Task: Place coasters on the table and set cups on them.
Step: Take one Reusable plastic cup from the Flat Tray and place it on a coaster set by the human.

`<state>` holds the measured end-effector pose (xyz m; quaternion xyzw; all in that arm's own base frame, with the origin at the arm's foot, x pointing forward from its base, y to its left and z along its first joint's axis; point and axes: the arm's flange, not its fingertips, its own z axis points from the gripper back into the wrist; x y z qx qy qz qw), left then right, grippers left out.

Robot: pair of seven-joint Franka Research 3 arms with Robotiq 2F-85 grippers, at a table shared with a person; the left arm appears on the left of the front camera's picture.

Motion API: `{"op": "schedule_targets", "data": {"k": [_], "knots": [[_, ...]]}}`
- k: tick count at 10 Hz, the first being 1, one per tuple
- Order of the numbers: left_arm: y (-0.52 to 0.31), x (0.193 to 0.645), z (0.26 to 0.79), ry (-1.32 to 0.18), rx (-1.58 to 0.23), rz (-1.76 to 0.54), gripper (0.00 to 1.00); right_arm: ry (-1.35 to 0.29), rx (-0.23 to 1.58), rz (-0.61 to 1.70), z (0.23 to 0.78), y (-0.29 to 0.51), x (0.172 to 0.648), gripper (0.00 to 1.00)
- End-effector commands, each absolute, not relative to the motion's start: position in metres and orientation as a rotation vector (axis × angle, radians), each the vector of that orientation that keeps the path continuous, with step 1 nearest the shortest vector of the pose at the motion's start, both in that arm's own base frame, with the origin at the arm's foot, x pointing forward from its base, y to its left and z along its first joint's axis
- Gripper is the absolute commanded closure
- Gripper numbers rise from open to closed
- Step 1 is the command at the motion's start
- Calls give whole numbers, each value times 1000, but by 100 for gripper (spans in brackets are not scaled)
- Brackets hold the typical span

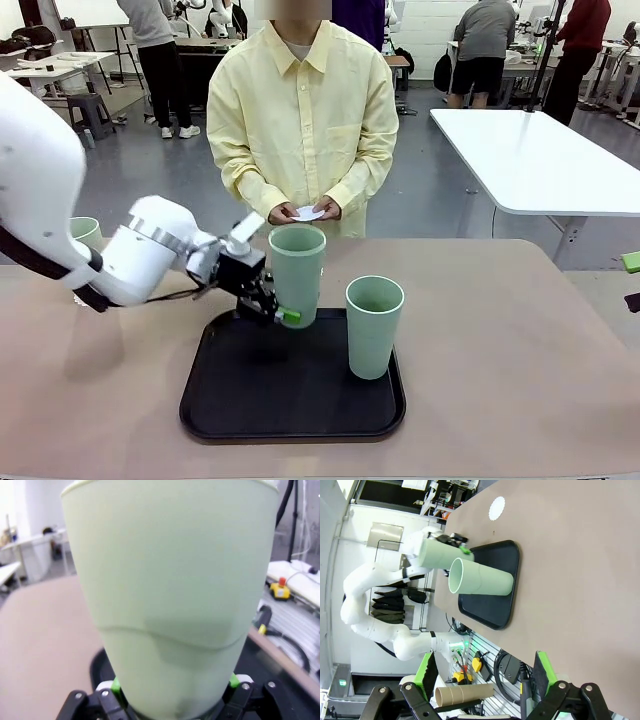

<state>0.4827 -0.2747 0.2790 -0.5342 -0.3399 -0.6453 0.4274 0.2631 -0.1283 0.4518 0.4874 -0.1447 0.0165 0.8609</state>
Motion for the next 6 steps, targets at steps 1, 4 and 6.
{"op": "schedule_targets", "data": {"k": [1,4,6], "knots": [[-263,463,337,-902,-1314,-1565,100,-311,1036,50,452,-129,264,0],[-261,467,359,-909,-1312,-1488,100,-311,1036,50,452,-129,264,0],[-262,467,361,-897,-1311,-1573,100,-311,1036,50,452,-129,264,0]]}}
